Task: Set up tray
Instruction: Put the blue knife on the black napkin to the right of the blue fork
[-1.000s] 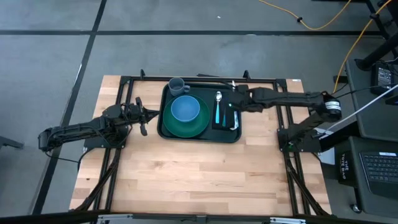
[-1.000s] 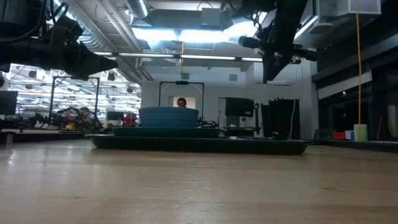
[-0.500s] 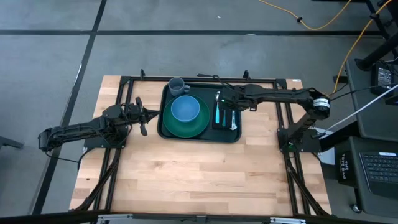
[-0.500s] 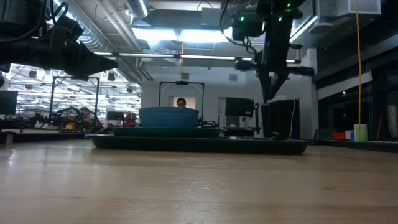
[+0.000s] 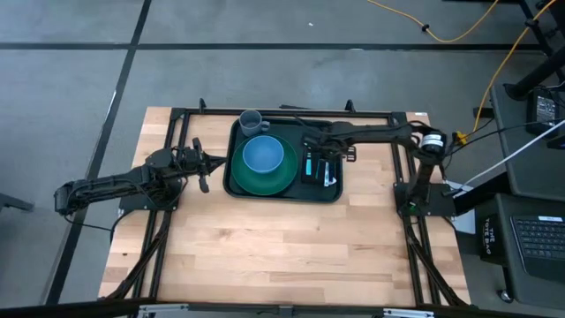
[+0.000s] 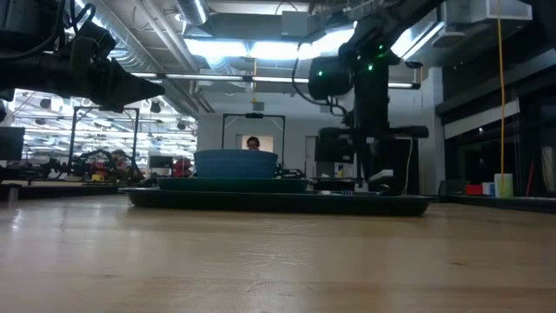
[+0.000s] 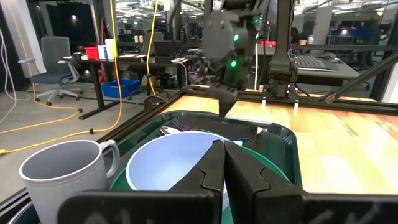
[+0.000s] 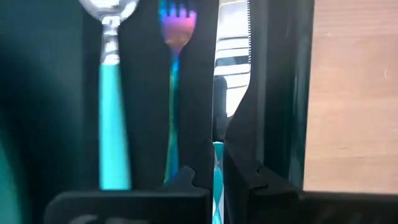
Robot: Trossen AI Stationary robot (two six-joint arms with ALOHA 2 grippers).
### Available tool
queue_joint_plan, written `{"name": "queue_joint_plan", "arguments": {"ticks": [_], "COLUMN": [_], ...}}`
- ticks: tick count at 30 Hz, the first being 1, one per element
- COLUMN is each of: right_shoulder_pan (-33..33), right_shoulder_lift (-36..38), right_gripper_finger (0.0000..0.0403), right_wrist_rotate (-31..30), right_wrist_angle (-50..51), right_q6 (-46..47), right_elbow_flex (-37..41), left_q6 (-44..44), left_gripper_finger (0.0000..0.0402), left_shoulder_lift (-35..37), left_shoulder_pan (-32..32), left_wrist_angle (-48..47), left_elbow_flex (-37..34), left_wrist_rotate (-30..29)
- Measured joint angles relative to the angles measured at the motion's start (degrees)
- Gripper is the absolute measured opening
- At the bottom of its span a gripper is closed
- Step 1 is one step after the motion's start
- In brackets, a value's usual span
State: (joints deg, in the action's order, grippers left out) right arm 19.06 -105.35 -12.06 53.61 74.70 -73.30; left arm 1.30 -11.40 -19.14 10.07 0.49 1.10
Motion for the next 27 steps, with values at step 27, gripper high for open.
{"name": "queue_joint_plan", "arguments": {"ticks": [27], "right_shoulder_pan": [2.1], "right_shoulder_lift": [-1.6], "right_gripper_finger": [0.0017], "right_wrist_rotate": [-0.3], "right_wrist_angle": [-6.6], "right_q6": [1.0], "right_elbow_flex": [4.4], "left_q6": [0.0], "left_gripper_finger": [0.0004], "left_shoulder_lift": [0.0], "left_shoulder_pan": [0.0], "left_wrist_angle": [0.0], "left_elbow_flex": [0.0], "left_wrist_rotate": [0.0]}}
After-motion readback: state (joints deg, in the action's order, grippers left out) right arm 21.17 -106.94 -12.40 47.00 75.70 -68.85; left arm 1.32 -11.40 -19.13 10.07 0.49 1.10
